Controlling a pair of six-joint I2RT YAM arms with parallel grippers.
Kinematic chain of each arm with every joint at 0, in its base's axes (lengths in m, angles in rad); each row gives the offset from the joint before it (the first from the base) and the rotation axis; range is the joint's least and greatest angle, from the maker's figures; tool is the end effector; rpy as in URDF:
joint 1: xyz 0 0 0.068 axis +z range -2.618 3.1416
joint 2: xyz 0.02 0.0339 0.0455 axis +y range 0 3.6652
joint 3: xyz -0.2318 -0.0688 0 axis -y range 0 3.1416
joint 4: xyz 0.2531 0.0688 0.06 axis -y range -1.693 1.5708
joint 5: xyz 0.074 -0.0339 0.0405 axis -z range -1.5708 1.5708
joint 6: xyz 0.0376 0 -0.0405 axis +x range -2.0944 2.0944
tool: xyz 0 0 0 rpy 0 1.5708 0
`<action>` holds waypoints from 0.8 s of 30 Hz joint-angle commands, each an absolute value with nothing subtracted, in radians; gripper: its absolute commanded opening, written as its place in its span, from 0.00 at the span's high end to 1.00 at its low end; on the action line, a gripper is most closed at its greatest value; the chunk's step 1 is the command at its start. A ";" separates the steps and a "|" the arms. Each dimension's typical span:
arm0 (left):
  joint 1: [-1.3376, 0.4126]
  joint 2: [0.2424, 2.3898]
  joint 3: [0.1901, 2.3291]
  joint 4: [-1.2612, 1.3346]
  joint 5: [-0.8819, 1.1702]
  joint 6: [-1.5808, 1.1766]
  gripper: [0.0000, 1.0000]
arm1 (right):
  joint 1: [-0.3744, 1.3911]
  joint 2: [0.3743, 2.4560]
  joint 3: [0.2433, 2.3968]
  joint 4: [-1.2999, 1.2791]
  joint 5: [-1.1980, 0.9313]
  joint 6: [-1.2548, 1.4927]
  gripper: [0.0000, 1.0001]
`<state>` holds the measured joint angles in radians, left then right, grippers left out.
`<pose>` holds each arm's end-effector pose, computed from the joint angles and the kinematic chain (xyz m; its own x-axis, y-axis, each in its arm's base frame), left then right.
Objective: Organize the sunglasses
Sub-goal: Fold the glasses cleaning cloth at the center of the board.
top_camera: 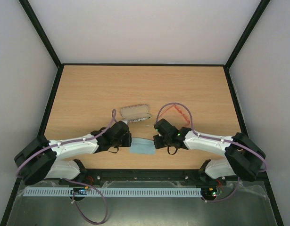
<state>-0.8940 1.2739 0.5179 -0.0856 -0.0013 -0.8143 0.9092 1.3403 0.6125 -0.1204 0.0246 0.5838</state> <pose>0.1578 -0.1963 0.1220 -0.8871 -0.0569 -0.4580 0.1951 0.8531 -0.4839 0.1664 0.2123 0.1319 -0.8138 -0.1482 -0.5620 -0.3958 0.8494 0.3491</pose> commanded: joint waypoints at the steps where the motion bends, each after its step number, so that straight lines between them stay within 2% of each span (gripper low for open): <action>1: -0.908 1.264 0.485 -0.079 -0.019 -0.835 0.98 | 0.927 1.336 0.597 -0.132 0.021 0.596 0.99; 24: -0.939 1.249 0.456 -0.068 -0.026 -0.867 0.98 | 0.964 1.346 0.576 -0.126 0.046 0.619 0.99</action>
